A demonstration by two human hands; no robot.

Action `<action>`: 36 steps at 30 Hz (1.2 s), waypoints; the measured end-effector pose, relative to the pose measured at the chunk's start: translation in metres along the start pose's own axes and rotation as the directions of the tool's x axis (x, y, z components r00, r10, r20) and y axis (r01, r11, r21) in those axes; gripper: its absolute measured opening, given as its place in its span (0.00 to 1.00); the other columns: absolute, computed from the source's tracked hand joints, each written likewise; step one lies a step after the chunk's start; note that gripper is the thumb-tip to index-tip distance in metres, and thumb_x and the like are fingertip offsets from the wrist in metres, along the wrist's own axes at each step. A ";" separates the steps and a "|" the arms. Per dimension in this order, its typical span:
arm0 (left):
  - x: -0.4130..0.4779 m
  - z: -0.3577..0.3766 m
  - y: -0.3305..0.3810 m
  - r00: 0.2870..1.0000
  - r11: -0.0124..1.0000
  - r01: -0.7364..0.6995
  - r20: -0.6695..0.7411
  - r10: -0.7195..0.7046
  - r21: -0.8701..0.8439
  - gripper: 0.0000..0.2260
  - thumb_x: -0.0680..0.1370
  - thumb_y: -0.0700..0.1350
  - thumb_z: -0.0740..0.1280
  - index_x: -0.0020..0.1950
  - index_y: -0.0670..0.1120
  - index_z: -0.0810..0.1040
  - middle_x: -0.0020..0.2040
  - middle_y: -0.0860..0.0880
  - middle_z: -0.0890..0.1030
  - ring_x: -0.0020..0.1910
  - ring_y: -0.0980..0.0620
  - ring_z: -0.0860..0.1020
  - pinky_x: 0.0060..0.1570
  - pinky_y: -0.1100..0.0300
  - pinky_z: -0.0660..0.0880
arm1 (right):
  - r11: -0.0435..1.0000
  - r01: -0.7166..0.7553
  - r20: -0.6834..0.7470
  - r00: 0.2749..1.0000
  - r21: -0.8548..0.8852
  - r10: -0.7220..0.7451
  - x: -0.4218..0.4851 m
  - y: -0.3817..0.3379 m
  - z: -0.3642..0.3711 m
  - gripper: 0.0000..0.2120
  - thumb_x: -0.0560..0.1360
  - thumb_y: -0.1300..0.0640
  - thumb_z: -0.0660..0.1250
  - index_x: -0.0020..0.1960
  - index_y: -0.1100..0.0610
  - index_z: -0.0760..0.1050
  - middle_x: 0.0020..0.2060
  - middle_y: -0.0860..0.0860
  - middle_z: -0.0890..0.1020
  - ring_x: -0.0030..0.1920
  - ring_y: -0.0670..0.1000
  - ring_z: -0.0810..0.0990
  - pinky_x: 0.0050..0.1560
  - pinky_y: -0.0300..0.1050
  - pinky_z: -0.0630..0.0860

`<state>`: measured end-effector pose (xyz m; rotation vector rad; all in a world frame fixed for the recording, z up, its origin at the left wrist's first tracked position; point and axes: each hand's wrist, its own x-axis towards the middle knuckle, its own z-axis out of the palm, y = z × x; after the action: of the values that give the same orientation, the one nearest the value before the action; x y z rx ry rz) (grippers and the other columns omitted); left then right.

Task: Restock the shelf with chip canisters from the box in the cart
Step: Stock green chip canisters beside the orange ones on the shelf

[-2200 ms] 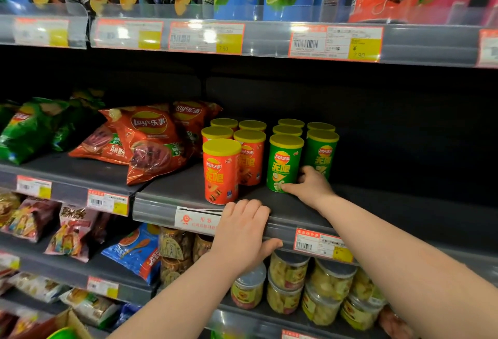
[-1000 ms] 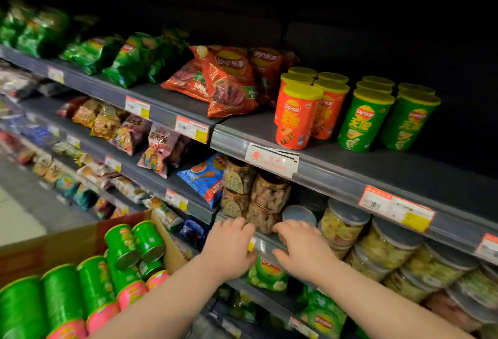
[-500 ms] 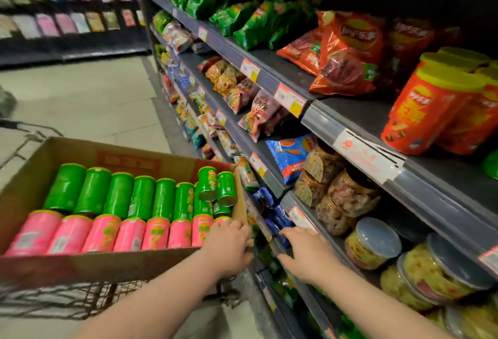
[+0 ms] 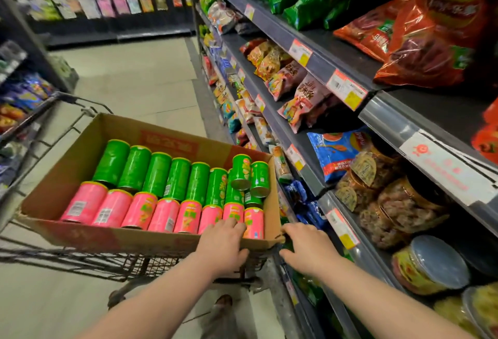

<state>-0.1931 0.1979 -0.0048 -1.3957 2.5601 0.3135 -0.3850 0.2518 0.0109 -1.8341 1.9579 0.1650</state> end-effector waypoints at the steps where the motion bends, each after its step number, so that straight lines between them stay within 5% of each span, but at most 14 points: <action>1: 0.008 -0.001 -0.003 1.000 1.000 -0.014 0.004 0.014 -0.006 0.25 0.75 0.56 0.61 0.70 0.49 0.66 0.65 0.47 0.71 0.64 0.45 0.70 0.61 0.52 0.68 | 1.000 -0.010 -0.004 1.000 0.005 0.010 0.007 -0.001 -0.002 0.24 0.75 0.45 0.62 0.69 0.50 0.66 0.64 0.51 0.73 0.65 0.56 0.70 0.64 0.52 0.69; 11: 0.103 -0.013 -0.067 0.991 0.997 -0.081 0.109 0.082 -0.012 0.22 0.76 0.56 0.61 0.67 0.48 0.68 0.63 0.46 0.72 0.63 0.45 0.71 0.60 0.52 0.69 | 0.987 -0.163 0.085 0.983 0.008 0.161 0.101 -0.016 -0.023 0.22 0.76 0.48 0.60 0.68 0.53 0.67 0.65 0.52 0.72 0.65 0.57 0.70 0.63 0.51 0.70; 26: 0.227 0.005 -0.148 0.960 0.977 0.031 0.277 0.030 -0.212 0.33 0.75 0.56 0.65 0.75 0.46 0.57 0.70 0.45 0.65 0.67 0.43 0.69 0.62 0.50 0.70 | 0.917 -0.360 0.150 0.930 0.175 0.336 0.266 -0.021 -0.003 0.22 0.75 0.51 0.64 0.66 0.57 0.66 0.63 0.56 0.71 0.64 0.58 0.71 0.58 0.50 0.71; 33: 0.262 0.017 -0.142 0.927 0.851 0.208 0.376 -0.013 -0.482 0.38 0.75 0.54 0.67 0.77 0.43 0.51 0.74 0.41 0.60 0.71 0.43 0.65 0.68 0.54 0.65 | 0.769 -0.513 0.181 0.857 0.381 0.482 0.301 -0.014 0.019 0.28 0.73 0.50 0.67 0.69 0.58 0.62 0.64 0.58 0.72 0.63 0.59 0.73 0.61 0.52 0.72; 36: 0.272 0.024 -0.137 0.910 0.673 0.361 0.402 -0.103 -0.645 0.35 0.74 0.51 0.71 0.75 0.44 0.58 0.70 0.43 0.69 0.64 0.46 0.73 0.57 0.59 0.71 | 0.702 -0.552 0.181 0.826 0.449 0.533 0.308 -0.015 0.027 0.30 0.73 0.44 0.67 0.67 0.58 0.65 0.62 0.58 0.72 0.62 0.59 0.74 0.60 0.51 0.73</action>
<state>-0.2192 -0.0853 -0.1160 -1.6810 1.9865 1.4857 -0.3680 -0.0214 -0.1330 -0.8914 2.2101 -0.1110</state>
